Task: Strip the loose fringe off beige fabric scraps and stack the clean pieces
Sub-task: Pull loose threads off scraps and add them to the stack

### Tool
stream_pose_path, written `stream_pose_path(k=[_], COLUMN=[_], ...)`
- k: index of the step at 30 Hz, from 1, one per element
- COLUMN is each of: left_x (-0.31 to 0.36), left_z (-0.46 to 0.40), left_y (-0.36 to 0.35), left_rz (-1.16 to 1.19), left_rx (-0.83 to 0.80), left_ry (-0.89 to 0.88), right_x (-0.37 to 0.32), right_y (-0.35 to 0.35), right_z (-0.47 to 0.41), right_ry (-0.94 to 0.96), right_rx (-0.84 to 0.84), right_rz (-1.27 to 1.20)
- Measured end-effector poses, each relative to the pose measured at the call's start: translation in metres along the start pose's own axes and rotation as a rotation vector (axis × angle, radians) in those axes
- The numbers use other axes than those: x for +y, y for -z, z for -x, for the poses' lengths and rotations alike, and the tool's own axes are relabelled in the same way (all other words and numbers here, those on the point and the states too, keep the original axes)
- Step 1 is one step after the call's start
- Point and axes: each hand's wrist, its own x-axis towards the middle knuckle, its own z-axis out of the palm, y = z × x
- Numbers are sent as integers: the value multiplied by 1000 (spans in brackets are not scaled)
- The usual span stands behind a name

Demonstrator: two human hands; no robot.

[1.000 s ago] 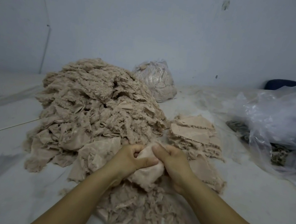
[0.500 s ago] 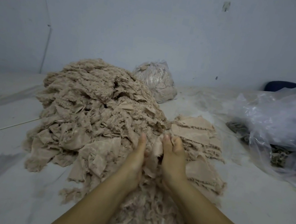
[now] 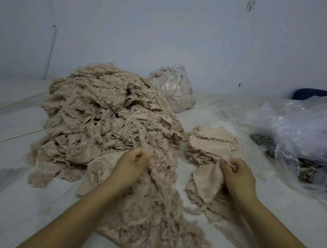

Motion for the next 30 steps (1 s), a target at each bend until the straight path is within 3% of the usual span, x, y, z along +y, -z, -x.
stream_pose_path(k=[2, 5, 6, 8, 11, 13, 15, 17, 22, 26, 30], left_x=[3, 3, 1, -5, -8, 1, 12, 19, 7, 1, 8], left_z=[-1, 2, 4, 8, 16, 19, 21, 25, 27, 18, 11], left_y=[19, 47, 53, 55, 40, 19, -11, -46, -96, -73, -21], left_rz=[-190, -443, -508, -553, -371, -255, -198, -288, -567, -563, -425], left_rx=[-237, -681, -761, -736, -445, -354, -414, -503, -485, -627, -595], left_ry=[-126, -127, -107, -164, -308, -325, -229, -169, -299, -311, -279], right_x=[4, -3, -6, -10, -12, -9, -4, 1, 17, 31, 30], right_y=[8, -3, -10, -18, -13, -6, -1, 0, -1, -5, -3], right_z=[1, 12, 16, 21, 19, 15, 12, 11, 16, 19, 17], right_ry=[28, 167, 215, 274, 264, 243, 218, 202, 270, 314, 344], right_rx=[41, -16, -78, -164, -174, -196, -234, -247, -242, -224, -262], right_rz=[241, 267, 276, 290, 260, 274, 288, 286, 344, 435, 462])
